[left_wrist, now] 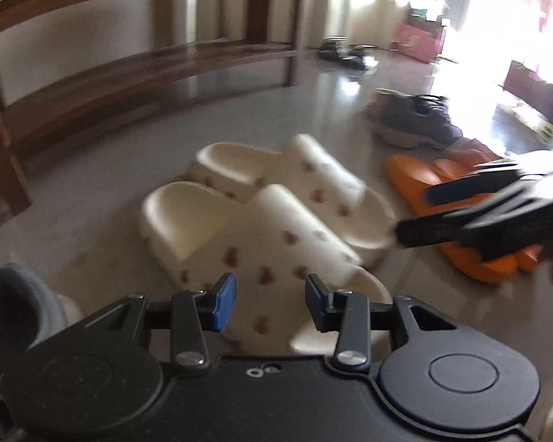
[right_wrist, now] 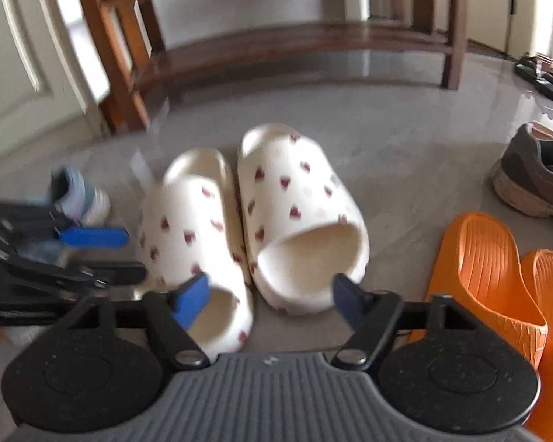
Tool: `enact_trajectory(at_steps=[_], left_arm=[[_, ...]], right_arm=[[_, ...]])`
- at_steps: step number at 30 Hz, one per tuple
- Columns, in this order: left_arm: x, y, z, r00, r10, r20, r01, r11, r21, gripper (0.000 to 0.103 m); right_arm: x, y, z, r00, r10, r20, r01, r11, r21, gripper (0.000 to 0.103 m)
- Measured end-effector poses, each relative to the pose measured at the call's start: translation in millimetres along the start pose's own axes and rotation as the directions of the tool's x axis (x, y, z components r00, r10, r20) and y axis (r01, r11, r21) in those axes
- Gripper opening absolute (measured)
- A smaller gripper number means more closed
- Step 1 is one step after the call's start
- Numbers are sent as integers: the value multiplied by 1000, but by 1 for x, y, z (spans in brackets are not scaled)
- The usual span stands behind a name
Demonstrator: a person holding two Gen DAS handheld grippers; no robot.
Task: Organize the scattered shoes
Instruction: 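Move the left tool to the dark grey sneaker by the pink slipper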
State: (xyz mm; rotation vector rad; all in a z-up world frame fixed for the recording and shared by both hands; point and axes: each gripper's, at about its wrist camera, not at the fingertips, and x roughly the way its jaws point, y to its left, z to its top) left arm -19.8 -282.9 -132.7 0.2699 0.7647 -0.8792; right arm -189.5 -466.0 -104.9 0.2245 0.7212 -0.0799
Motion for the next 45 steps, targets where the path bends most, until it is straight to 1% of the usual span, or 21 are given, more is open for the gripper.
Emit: enact_trajectory(at_steps=[2,3,8,9,10,12,17,18,19,22,26,28,30,32,34,35,36,38,41,43,45], left_arm=[[-4,4,5,1000,7,11,-7,1000,-22,42],[-11,5,7,999,-23,26,24,999,-40,42],[-33,-7,26,988,-108,110,115,991,-65,42],[-35,-11,31,986,-115,123,124,990,-64,43],[-37,-17,38,982,-123,145,132,989,-60,49],[-37,-24,47,976,-134,170,144,988,-50,55],[-26,-41,79,955,-192,226,210,976,-60,56],[-18,-50,91,944,-221,246,242,969,-55,56],[-14,-53,95,940,-229,252,251,966,-56,56],[4,-69,109,926,-265,270,294,953,-72,57],[30,-91,121,915,-292,277,333,936,-113,57],[42,-95,124,926,-272,262,311,942,-122,57],[48,-92,125,939,-243,243,278,953,-122,58],[51,-80,126,965,-193,179,216,969,-119,58],[54,-69,126,983,-141,117,154,982,-113,58],[54,-64,126,987,-125,99,135,985,-105,58],[43,-55,128,998,-59,36,61,996,-61,58],[19,-42,133,999,28,-17,-28,999,-32,58],[-23,-28,145,993,98,-65,-99,995,-2,59],[-45,-24,149,990,129,-60,-128,991,24,66],[-64,-19,149,985,169,-25,-168,985,29,67]], right_arm=[[-10,0,4,997,-41,71,41,999,10,96],[-14,-2,6,993,-66,100,64,998,20,101],[-28,-22,12,969,-152,194,126,982,142,102],[-30,-25,13,963,-179,204,144,974,173,102],[-31,-29,15,956,-207,210,164,965,205,102],[-32,-41,21,955,-216,201,159,951,266,102],[-50,-59,28,947,-249,204,176,931,319,102],[-56,-65,27,943,-259,211,181,927,329,102],[-62,-71,25,941,-261,214,182,926,330,102],[-71,-90,19,952,-220,211,144,936,322,102],[-62,-137,14,985,-131,113,73,907,416,102],[-60,-156,11,982,-122,142,44,888,458,102],[-56,-159,15,962,-185,202,97,919,383,101],[-49,-154,19,948,-219,229,139,936,322,97],[-28,-144,25,949,-189,251,120,956,267,95],[-15,-142,28,958,-147,245,77,958,275,90],[-2,-138,31,965,-108,237,37,957,287,84],[13,-131,36,972,-59,226,-8,959,285,80],[34,-106,62,980,39,194,-87,966,244,78],[46,-89,80,989,48,142,-77,975,210,78],[60,-68,105,991,69,112,-87,983,163,79]])
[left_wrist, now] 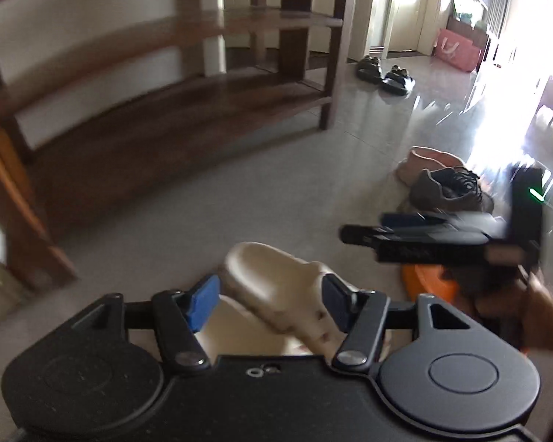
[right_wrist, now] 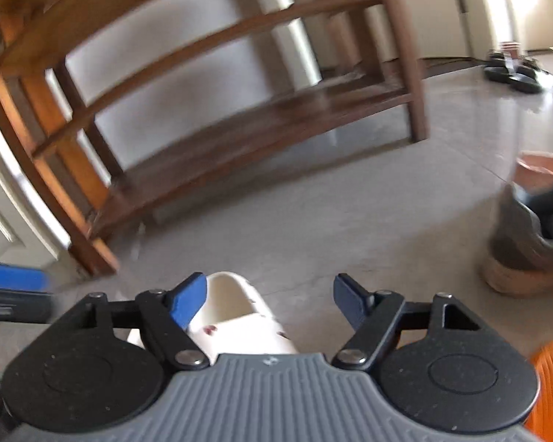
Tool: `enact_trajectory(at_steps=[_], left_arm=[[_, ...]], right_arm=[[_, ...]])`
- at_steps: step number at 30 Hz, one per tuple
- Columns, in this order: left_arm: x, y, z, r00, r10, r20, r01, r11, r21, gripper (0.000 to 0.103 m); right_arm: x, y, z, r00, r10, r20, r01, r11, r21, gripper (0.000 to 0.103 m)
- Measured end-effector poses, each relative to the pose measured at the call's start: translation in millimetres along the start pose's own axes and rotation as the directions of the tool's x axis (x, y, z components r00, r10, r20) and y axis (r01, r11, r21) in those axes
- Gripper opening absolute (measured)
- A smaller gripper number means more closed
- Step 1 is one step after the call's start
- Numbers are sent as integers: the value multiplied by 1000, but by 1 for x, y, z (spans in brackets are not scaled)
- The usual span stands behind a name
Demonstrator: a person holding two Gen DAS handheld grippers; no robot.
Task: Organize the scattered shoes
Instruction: 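Move the left tool to the dark grey sneaker by the pink slipper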
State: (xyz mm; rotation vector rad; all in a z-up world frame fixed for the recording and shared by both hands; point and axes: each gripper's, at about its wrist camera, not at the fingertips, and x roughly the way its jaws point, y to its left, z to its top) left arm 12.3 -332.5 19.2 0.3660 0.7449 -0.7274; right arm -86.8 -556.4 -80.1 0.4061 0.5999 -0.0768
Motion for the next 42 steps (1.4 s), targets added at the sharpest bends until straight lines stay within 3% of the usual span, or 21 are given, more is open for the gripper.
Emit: enact_trajectory(at_steps=[3,6,9,13,15,16,20,23,26,29,31,33,35,37,39,42], left_arm=[[-10,12,-10,994,97,58,-95,995,-35,69],[7,30,-14,984,174,35,-167,973,-160,69],[30,50,1,980,200,-18,-196,934,-298,69],[30,37,46,984,168,57,-134,915,-380,69],[27,24,56,990,113,87,-68,909,-411,70],[24,5,60,990,65,125,-10,919,-393,70],[19,-39,54,975,-59,214,126,942,-311,70],[37,-70,41,975,-154,159,190,952,-241,70],[59,-93,30,955,-264,136,281,952,-125,70],[77,-107,18,897,-434,84,437,899,-14,68],[77,-117,16,880,-468,85,465,884,50,67],[84,-142,21,878,-475,60,466,877,120,67],[91,-161,25,879,-473,67,464,878,120,67],[118,-218,40,878,-463,118,459,886,59,68],[135,-241,42,878,-453,152,454,890,32,67],[180,-285,42,897,-423,131,434,898,-76,65]], right_arm=[[16,31,23,999,15,-34,-17,998,-65,79],[23,62,45,998,-4,-67,-5,989,-145,79],[16,78,72,994,-35,-108,15,984,-177,79],[-17,72,110,976,-157,-148,131,977,-170,79],[-66,59,147,947,-299,-117,275,944,-180,79],[-88,53,160,931,-353,-95,333,926,-181,79],[-164,39,193,855,-517,-37,504,845,-181,78],[-212,27,200,788,-616,-15,601,773,-203,76],[-227,3,179,753,-658,-10,642,738,-210,72],[-221,-37,140,770,-638,5,631,759,-161,71],[-210,-68,116,786,-618,-5,614,782,-105,68],[-193,-109,102,805,-590,-57,590,807,-33,52],[-178,-135,94,804,-593,-35,593,805,-19,53],[-167,-164,86,803,-596,-5,596,803,18,53],[-165,-190,82,809,-587,15,584,807,82,53],[-166,-220,79,799,-596,77,580,798,166,53]])
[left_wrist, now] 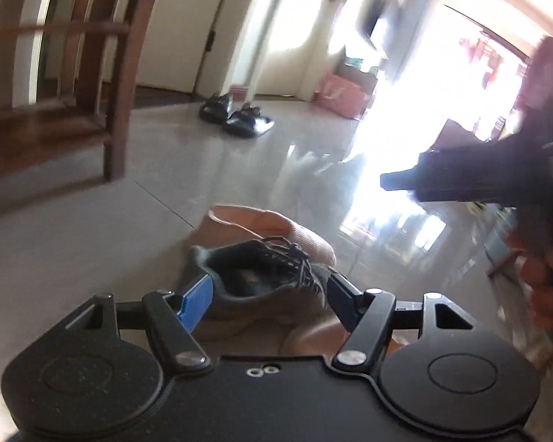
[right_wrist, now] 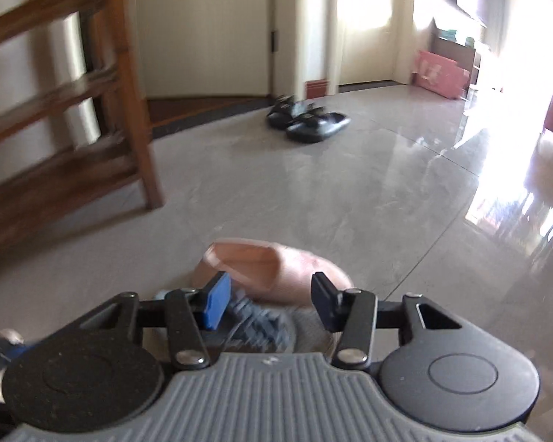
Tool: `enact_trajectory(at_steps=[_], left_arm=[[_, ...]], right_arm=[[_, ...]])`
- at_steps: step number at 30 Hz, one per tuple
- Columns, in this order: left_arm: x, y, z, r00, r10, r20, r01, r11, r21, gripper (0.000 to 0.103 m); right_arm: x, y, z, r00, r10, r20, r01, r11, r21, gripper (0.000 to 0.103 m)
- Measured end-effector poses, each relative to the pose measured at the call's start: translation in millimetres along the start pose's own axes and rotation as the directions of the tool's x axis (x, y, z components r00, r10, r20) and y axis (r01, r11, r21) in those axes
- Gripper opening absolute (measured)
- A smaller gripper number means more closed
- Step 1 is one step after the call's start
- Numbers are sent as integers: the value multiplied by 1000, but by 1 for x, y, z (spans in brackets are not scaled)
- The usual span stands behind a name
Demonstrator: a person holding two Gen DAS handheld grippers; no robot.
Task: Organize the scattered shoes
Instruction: 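Move the left tool to the dark grey sneaker by the pink slipper, then close the left tool on the grey sneaker's collar and lift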
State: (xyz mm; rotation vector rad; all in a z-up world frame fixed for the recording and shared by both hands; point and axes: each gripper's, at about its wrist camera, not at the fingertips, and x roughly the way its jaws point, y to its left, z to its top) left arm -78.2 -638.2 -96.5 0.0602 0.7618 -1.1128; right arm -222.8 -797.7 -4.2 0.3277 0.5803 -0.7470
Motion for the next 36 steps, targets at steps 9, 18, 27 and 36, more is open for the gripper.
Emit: enact_trajectory(at_steps=[9,18,27,36], left_arm=[[43,-24,0,998,60,2,-60,995,78,59],[130,-33,16,989,29,-142,-27,999,17,7],[106,28,7,977,-213,-1,202,926,-318,3],[13,59,41,961,-230,155,264,930,-255,3]], right_arm=[[73,-1,3,994,105,33,-104,994,-20,55],[94,-49,2,986,161,41,-162,987,23,55],[93,-75,-1,989,133,68,-138,987,82,55],[63,-22,3,962,249,110,-245,968,-49,56]])
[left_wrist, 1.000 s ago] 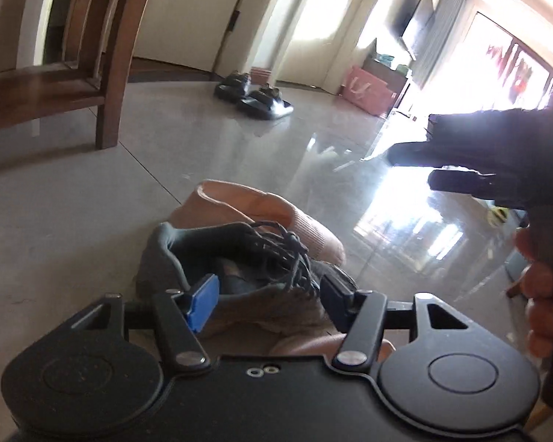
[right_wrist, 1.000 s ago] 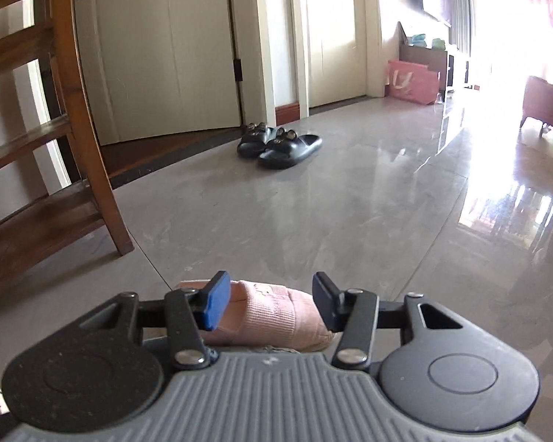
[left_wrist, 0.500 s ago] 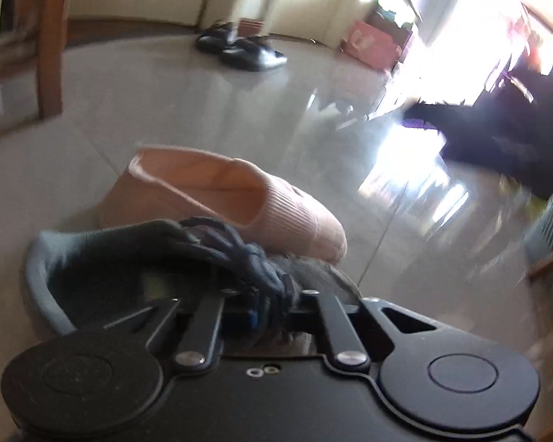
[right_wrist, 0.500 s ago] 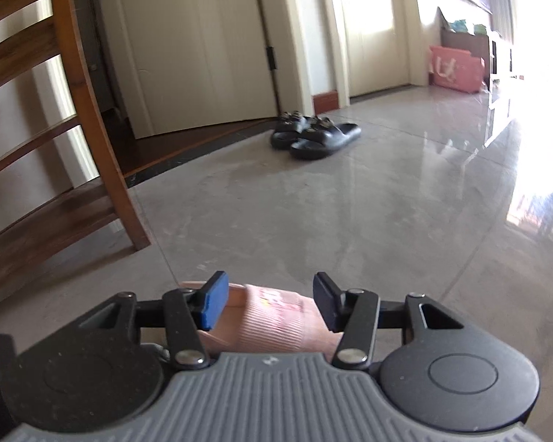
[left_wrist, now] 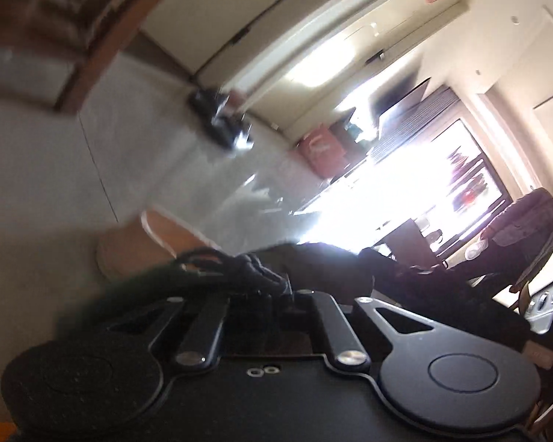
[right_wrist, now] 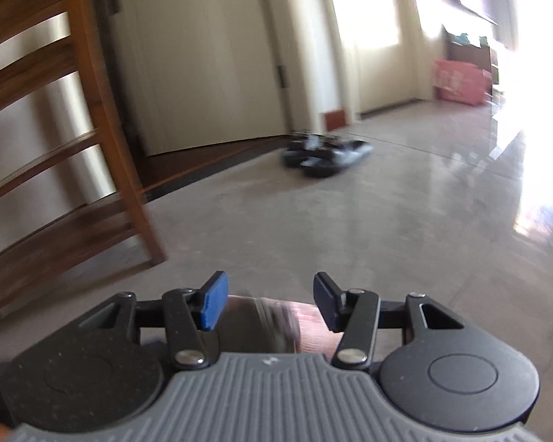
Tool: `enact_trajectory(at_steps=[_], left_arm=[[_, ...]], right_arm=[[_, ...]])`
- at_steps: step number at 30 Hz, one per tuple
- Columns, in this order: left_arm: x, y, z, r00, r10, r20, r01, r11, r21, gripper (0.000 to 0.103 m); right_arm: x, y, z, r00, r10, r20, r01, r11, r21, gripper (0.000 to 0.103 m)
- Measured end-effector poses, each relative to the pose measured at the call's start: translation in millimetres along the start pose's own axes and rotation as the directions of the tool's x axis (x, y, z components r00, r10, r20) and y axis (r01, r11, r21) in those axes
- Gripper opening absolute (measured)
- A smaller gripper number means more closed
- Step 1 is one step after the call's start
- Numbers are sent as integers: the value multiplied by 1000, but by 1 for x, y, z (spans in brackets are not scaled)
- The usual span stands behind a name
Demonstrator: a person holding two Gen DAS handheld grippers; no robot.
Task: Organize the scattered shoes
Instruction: 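Close the left tool on the grey sneaker's collar and lift, then carry the grey sneaker beside the blue-grey sneakers, lower and open left tool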
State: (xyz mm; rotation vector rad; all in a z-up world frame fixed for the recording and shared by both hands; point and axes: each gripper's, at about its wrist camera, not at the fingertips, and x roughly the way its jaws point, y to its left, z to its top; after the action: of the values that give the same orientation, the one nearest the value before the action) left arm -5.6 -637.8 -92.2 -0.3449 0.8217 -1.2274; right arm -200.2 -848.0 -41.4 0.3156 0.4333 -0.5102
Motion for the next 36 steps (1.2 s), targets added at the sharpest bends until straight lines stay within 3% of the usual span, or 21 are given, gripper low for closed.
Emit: enact_trajectory(at_steps=[5,7,10,12,15,16,17,18,19,21,24,26,30,33,36], left_arm=[[-50,-9,27,995,87,-46,-79,986,149,3],[-88,-10,40,986,150,-77,-131,968,215,3],[-143,-12,58,966,232,-112,-192,938,288,3],[-182,-15,64,956,268,-121,-215,918,332,3],[-249,-25,61,938,323,-122,-253,883,395,3],[-277,-28,52,932,343,-120,-267,870,414,3],[-301,-30,39,925,361,-120,-278,858,432,3],[-307,-30,38,924,363,-122,-279,856,436,3],[-322,-31,25,919,371,-133,-278,849,449,3],[-350,-28,-6,906,387,-171,-273,844,461,3],[-377,-15,-58,880,394,-263,-240,849,470,4],[-380,-9,-76,870,389,-305,-212,851,480,4],[-380,5,-121,836,346,-426,-89,851,517,4],[-375,21,-149,806,307,-506,16,843,537,4],[-380,37,-154,806,279,-522,65,835,546,4]], right_arm=[[-13,53,14,985,166,40,-160,979,-128,55],[-17,72,20,972,229,50,-219,963,-157,56],[-25,107,33,926,375,38,-357,906,-228,56],[-31,138,40,862,507,-2,-486,825,-288,56],[-46,187,41,757,650,-71,-614,669,-418,56],[-49,198,39,735,672,-90,-633,632,-448,56],[-56,218,35,699,704,-122,-657,565,-500,56],[-61,237,31,663,731,-163,-680,496,-540,56],[-63,248,29,640,744,-192,-696,455,-556,55],[-68,286,21,571,768,-292,-750,343,-566,55],[-69,332,4,508,760,-406,-800,241,-549,55],[-71,359,-11,485,742,-463,-817,194,-544,55],[-76,398,-43,443,690,-572,-854,131,-504,55],[-80,416,-70,436,644,-629,-860,92,-502,55],[-84,419,-93,440,602,-666,-869,99,-485,55]])
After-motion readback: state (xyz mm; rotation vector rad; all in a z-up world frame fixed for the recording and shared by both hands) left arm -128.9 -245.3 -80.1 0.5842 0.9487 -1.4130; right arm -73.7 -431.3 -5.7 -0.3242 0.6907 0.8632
